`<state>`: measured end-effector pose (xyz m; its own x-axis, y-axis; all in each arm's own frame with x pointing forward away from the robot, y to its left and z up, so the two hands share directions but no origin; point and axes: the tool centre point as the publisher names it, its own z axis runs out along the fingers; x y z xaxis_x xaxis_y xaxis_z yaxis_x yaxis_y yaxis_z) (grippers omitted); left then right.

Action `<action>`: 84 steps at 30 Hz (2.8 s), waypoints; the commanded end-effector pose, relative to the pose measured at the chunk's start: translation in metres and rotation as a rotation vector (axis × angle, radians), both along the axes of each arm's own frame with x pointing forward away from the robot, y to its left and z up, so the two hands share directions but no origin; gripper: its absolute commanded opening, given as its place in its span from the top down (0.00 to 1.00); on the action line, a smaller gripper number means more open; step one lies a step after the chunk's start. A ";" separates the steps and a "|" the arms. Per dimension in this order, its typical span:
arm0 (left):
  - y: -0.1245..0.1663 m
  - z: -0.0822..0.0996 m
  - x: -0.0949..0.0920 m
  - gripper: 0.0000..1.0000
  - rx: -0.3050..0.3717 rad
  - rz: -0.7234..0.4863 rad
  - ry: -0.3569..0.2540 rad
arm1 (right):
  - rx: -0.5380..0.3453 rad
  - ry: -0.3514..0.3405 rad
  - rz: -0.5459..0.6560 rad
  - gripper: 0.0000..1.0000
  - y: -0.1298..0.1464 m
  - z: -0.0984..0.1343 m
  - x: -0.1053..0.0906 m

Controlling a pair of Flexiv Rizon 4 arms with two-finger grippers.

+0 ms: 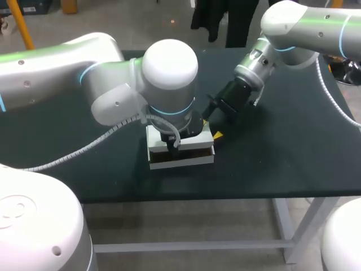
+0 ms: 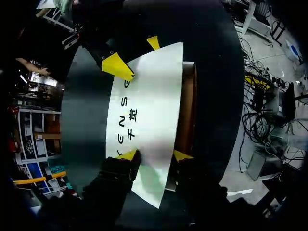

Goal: Assemble the packaging by folding the flat box into shape, placing the metal phone stand inside, and closing the box properly

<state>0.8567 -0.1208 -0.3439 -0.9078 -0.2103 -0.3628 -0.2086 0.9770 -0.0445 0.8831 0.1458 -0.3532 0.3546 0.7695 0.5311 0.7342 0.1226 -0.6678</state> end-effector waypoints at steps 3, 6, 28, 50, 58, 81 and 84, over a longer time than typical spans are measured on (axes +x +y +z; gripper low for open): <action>-0.001 -0.004 -0.003 0.56 -0.001 0.000 -0.002 | -0.010 -0.012 -0.008 0.46 -0.003 0.002 -0.005; -0.001 -0.005 -0.003 0.57 -0.004 0.001 0.000 | -0.014 -0.014 -0.010 0.46 -0.006 0.002 -0.006; -0.001 -0.012 -0.007 0.55 -0.022 -0.007 0.019 | -0.019 -0.031 -0.022 0.50 -0.014 0.006 -0.010; -0.001 -0.014 -0.011 0.53 -0.028 -0.020 0.033 | 0.006 -0.108 0.001 1.00 -0.009 0.016 -0.015; -0.001 -0.015 -0.012 0.51 -0.029 -0.025 0.037 | -0.006 -0.180 0.035 1.00 -0.003 0.016 -0.023; -0.002 -0.016 -0.013 0.51 -0.028 -0.029 0.048 | -0.023 -0.341 0.071 1.00 -0.007 0.006 -0.044; -0.002 -0.016 -0.014 0.51 -0.027 -0.030 0.049 | -0.023 -0.342 0.072 1.00 -0.008 0.003 -0.045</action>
